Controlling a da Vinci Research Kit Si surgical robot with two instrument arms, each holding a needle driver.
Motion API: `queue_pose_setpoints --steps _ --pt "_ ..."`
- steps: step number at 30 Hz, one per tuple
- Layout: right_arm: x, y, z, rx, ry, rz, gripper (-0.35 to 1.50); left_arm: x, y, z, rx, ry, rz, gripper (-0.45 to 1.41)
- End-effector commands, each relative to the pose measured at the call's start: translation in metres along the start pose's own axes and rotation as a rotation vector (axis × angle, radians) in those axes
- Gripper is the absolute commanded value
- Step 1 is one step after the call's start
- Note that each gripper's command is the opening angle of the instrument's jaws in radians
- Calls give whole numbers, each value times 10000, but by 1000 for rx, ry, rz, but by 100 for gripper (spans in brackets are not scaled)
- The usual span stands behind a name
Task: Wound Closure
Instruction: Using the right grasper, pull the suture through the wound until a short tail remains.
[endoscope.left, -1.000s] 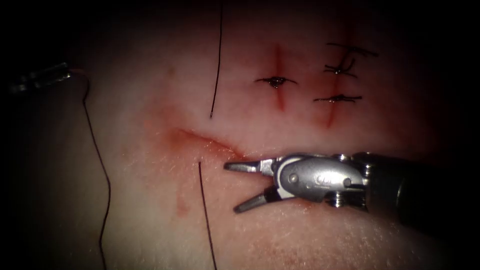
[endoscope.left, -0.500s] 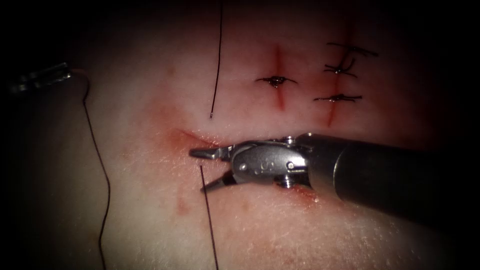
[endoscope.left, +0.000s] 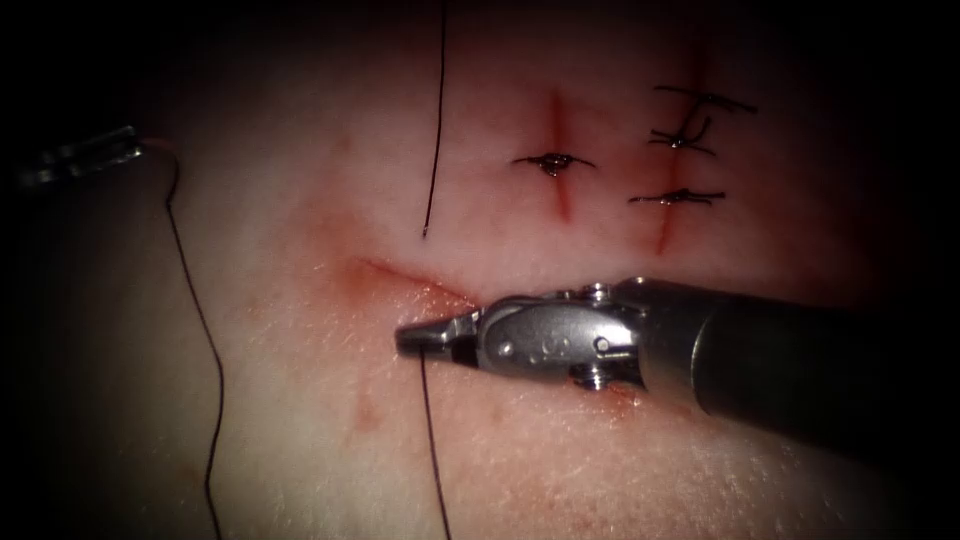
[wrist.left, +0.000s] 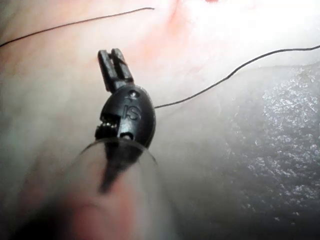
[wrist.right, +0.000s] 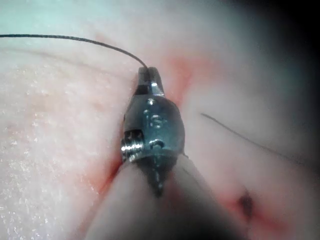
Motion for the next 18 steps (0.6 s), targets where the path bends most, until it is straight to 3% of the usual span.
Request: queue_pose_setpoints --steps 1,4,15,16,18 --pt "8 -6 4 3 6 3 -35 -4 4 6 -1 1 -1 -45" --pt "21 -25 -5 30 17 -6 -35 -5 4 5 -1 1 -1 -45" --pt "106 -174 -83 240 89 -46 -35 -4 4 5 -1 1 -1 -45" --pt "120 -199 -91 285 108 -28 -35 -4 4 6 -1 1 -1 -45" --pt "124 -209 -94 301 116 -29 -35 -4 4 6 -1 1 -1 -45"
